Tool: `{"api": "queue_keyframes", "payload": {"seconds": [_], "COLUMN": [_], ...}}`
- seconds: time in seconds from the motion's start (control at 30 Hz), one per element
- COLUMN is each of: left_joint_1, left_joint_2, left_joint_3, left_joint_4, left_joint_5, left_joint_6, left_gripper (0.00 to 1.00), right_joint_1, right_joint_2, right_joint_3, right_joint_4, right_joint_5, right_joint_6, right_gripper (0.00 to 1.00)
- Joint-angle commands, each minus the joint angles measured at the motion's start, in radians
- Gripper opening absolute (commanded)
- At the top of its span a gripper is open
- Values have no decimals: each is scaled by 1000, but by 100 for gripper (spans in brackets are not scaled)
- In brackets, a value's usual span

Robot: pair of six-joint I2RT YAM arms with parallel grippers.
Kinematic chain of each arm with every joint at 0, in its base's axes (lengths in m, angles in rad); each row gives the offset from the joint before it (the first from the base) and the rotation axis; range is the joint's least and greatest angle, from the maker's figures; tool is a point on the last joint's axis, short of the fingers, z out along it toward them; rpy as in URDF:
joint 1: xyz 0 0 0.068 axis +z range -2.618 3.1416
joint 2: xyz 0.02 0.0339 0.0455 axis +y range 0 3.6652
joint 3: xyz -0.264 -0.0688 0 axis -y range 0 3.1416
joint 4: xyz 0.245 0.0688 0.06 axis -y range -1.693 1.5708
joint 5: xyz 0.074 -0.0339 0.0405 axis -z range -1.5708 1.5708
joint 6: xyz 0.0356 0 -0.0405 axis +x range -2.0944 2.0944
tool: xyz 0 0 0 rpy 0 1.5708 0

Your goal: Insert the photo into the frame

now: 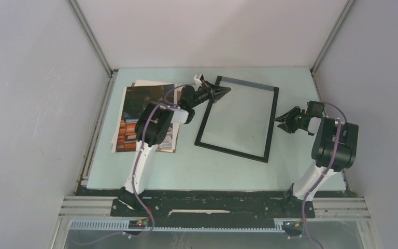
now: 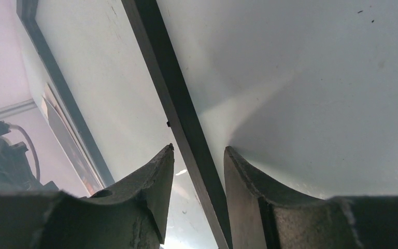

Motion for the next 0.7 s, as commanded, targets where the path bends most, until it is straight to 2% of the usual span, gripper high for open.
{"api": "queue_keyframes", "payload": {"seconds": [0.0, 0.13, 0.3, 0.67], "left_joint_1": [-4, -4, -2, 38], "left_joint_2": [25, 50, 63, -18], "left_joint_3": [-2, 12, 54, 104], "left_joint_4": [30, 22, -68, -373], "left_joint_5": [0, 4, 53, 106], "left_joint_6": [32, 32, 95, 406], "left_gripper": [0, 0, 0, 7], "right_joint_1": [-8, -8, -1, 36], "right_joint_2": [-4, -11, -36, -125], "right_joint_3": [0, 5, 5, -22], "right_joint_4": [5, 1, -54, -169], "right_joint_5": [20, 24, 24, 38], "right_joint_6": [2, -8, -22, -73], "right_gripper": [49, 49, 50, 53]}}
